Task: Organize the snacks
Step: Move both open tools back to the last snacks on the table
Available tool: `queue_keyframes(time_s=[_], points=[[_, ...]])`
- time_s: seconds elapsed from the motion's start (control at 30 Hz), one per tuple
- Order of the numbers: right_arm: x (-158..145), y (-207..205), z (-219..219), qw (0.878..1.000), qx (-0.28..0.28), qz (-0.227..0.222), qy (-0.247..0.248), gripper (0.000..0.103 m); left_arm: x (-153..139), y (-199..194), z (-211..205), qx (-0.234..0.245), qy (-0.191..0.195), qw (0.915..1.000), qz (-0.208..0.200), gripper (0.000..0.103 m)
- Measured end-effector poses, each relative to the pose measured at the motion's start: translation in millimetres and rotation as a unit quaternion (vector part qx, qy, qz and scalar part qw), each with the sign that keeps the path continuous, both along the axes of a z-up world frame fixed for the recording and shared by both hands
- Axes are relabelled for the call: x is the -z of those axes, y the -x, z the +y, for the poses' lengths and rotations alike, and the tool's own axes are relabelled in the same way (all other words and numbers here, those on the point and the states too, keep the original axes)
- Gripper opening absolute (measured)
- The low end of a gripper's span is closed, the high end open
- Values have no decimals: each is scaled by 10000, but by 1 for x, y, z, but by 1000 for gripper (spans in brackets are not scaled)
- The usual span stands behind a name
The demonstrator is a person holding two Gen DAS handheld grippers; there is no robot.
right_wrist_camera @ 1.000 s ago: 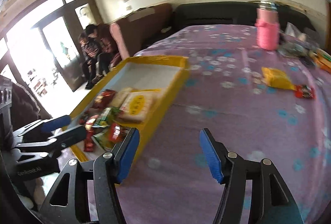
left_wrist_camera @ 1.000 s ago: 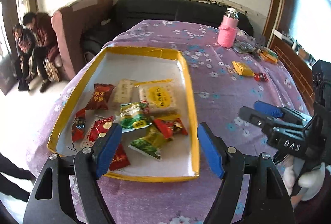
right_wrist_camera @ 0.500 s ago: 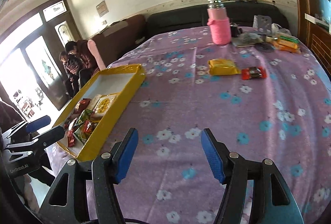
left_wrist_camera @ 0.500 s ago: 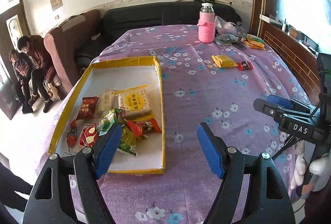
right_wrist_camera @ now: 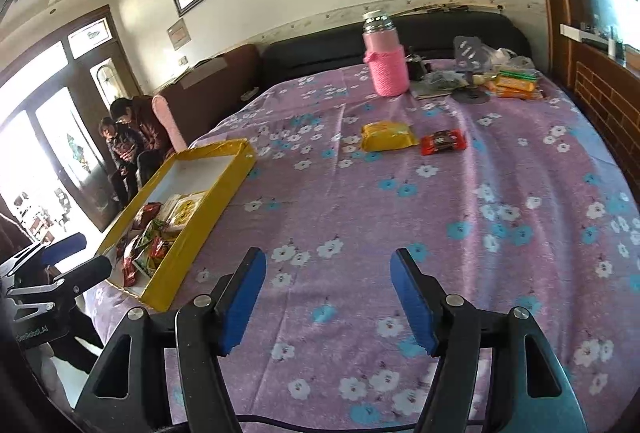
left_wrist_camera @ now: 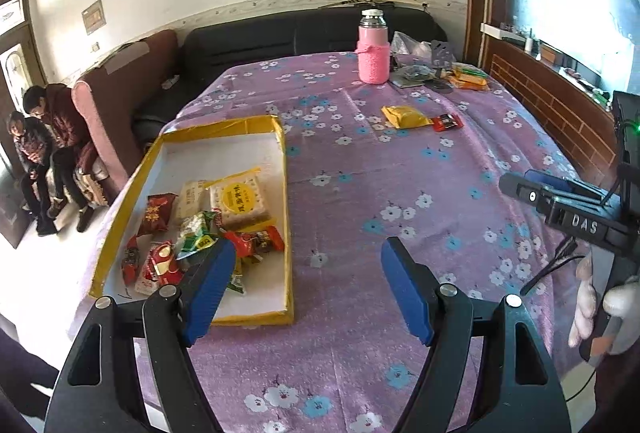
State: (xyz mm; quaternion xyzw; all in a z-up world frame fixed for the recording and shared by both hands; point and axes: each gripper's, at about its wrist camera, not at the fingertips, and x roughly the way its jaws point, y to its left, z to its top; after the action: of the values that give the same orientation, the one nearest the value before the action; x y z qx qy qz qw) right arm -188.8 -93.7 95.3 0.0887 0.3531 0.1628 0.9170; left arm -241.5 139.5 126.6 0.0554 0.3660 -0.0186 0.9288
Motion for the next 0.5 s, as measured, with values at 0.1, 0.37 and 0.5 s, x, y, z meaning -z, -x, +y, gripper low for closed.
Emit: queue_keyframes(time_s=[0.1,0.37,0.5], points=[[-4,0,-15,9997,230,-52,90,69,5,-3,1,146,185,9997,94,75],[-7,-41,-78,9938,1094,173,-28,69,17,-21,-9,677,600,9958,160,75],[-2,-88,-92,9905,1294,442,-171,69,24,-32,-17,966,637,9931,187,75]])
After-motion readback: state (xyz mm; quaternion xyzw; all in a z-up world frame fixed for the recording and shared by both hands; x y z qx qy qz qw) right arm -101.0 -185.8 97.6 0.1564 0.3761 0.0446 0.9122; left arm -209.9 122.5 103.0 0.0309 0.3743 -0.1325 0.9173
